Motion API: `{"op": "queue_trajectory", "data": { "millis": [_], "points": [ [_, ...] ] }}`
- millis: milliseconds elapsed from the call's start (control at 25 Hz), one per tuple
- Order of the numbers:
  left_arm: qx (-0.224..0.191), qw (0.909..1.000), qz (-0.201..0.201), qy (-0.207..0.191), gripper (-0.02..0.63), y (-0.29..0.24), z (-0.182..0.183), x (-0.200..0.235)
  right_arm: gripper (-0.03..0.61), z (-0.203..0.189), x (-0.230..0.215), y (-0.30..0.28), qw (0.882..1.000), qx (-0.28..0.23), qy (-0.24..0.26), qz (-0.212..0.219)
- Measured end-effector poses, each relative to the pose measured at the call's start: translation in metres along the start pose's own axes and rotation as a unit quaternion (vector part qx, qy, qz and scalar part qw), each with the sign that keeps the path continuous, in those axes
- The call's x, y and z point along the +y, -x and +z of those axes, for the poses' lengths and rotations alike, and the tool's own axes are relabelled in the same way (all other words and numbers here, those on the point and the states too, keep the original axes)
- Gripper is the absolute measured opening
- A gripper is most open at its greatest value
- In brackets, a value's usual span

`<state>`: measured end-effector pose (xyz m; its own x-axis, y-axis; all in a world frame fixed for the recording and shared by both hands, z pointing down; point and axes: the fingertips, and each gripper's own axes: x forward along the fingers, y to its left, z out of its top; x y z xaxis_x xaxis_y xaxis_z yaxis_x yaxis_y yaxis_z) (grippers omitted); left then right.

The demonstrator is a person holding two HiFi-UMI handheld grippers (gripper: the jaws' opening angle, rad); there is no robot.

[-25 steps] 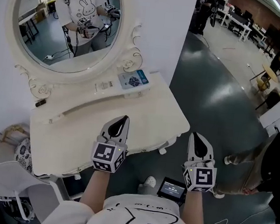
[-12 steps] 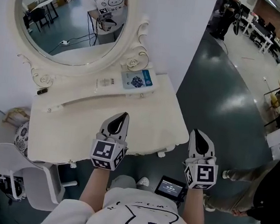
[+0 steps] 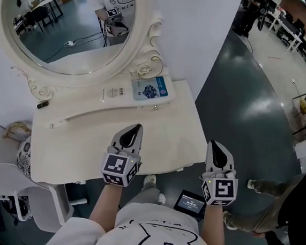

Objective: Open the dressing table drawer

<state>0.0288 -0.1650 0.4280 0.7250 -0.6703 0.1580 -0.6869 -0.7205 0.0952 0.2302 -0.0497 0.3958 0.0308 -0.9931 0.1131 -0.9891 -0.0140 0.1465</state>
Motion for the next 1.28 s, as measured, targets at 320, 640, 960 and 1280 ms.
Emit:
{"op": "queue_trajectory", "data": {
  "millis": [320,640,960,1280],
  "points": [
    [0.005,0.9999,-0.008,0.012,0.015,-0.047,0.006,0.028,0.029,0.015,-0.016,-0.061,1.0,0.003,0.015,0.0],
    [0.017,0.9992,0.014,0.034,0.014,-0.071,-0.002,0.059,0.029,0.009,-0.016,-0.101,1.0,0.015,0.016,0.017],
    [0.028,0.9969,0.054,0.049,0.014,-0.085,-0.01,0.062,0.029,-0.001,-0.034,-0.129,0.998,0.02,0.01,0.053],
    [0.022,0.991,0.12,0.055,0.015,-0.099,-0.005,0.052,0.028,0.0,-0.063,-0.161,0.993,0.009,0.015,0.116]
  ]
}}
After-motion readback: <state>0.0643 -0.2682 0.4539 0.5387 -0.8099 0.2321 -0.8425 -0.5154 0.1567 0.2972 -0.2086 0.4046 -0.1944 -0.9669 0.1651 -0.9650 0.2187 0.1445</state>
